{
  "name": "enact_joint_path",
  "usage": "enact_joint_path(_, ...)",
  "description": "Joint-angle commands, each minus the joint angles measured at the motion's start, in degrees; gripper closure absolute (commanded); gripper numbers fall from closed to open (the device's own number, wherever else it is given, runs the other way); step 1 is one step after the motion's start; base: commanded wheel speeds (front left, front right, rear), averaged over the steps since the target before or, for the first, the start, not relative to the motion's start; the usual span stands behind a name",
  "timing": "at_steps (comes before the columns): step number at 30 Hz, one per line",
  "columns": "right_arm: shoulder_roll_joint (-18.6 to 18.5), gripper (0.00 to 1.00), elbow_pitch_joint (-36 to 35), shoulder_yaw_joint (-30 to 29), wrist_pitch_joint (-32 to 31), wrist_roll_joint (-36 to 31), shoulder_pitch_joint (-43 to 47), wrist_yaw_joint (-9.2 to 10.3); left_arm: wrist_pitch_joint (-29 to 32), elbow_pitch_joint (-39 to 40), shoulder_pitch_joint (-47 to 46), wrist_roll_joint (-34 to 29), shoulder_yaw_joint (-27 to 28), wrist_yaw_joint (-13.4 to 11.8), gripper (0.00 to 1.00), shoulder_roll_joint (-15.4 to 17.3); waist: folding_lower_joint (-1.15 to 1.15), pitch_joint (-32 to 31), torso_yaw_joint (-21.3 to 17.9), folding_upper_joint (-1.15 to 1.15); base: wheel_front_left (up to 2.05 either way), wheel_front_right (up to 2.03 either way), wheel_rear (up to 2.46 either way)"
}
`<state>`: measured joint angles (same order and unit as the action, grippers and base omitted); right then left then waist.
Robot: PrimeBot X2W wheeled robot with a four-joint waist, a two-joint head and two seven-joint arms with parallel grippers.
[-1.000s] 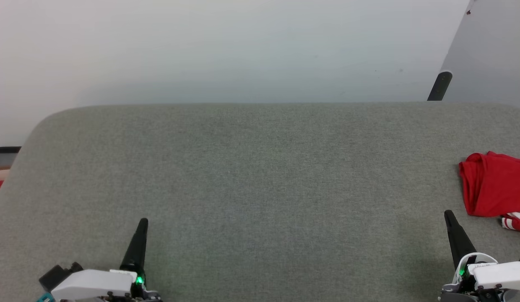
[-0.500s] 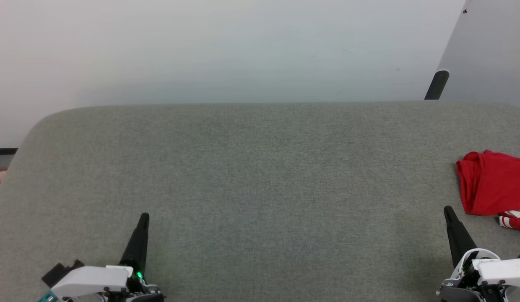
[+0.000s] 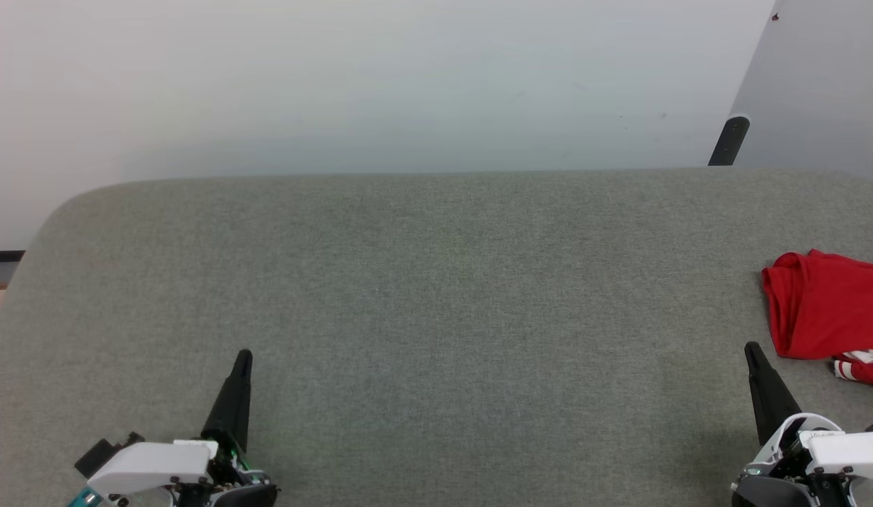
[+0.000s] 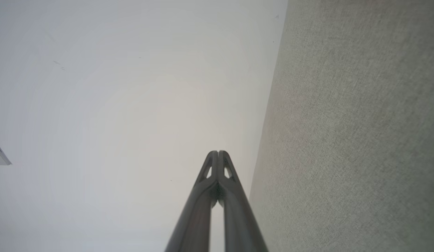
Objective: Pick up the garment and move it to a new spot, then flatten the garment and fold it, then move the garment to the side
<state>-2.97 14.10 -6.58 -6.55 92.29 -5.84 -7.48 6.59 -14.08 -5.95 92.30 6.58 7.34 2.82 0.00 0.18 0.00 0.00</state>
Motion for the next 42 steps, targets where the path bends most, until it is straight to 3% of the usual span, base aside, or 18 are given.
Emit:
enact_joint_path(1, 0.21, 1.00, 0.01, 0.00, -0.06, 0.19, -0.70, -0.02, 0.18, -0.07, -0.66, 0.11, 0.17, 0.30, 1.00, -0.03, 0.00, 0.00, 0.00, 0.00, 0.00, 0.00, 0.00)
enact_joint_path(42, 0.20, 1.00, 0.01, 0.03, -0.03, 0.21, -0.51, -0.02, 0.16, -0.05, -0.63, 0.14, 0.12, 0.29, 1.00, -0.03, 0.00, 0.00, 0.00, 0.00, 0.00, 0.00, 0.00)
